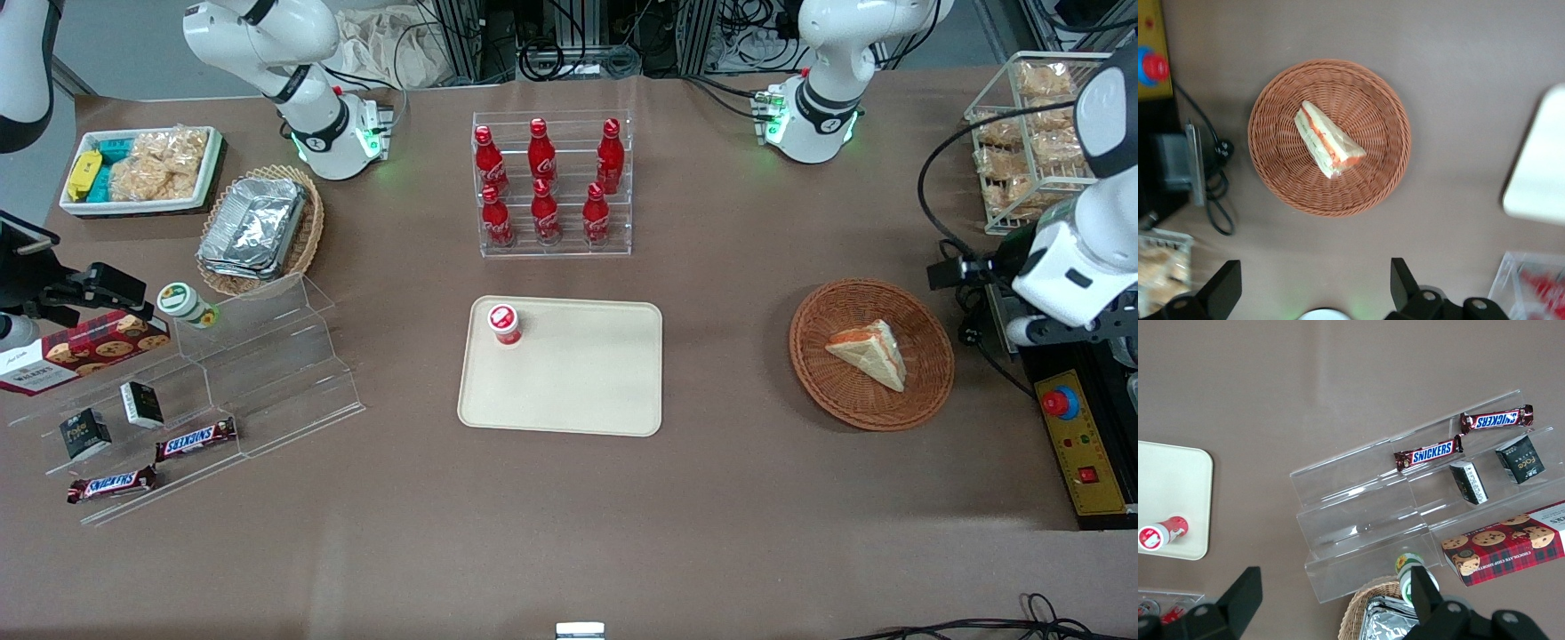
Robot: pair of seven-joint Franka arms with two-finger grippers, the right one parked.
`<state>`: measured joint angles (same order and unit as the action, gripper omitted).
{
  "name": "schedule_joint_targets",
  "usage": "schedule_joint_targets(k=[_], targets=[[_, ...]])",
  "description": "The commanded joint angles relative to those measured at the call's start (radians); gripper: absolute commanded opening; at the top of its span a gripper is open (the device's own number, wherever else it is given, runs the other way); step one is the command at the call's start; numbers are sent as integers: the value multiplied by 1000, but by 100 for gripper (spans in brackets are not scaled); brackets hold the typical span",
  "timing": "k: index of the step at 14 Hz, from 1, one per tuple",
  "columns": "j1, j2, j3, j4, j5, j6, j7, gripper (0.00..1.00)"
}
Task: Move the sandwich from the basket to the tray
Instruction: 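Move the left gripper down over the sandwich in the wicker basket, then lower the open left gripper around the sandwich and close it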
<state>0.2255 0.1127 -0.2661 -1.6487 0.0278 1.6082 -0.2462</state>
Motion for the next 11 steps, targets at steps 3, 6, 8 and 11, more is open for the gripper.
schedule_joint_targets(k=[3,6,8,11], targets=[[15,-53,2,-299,-11,292,-385,100],[17,0,4,-426,-11,500,-643,100],[17,41,17,-463,-9,588,-766,100],[17,50,47,-558,-9,723,-794,100]])
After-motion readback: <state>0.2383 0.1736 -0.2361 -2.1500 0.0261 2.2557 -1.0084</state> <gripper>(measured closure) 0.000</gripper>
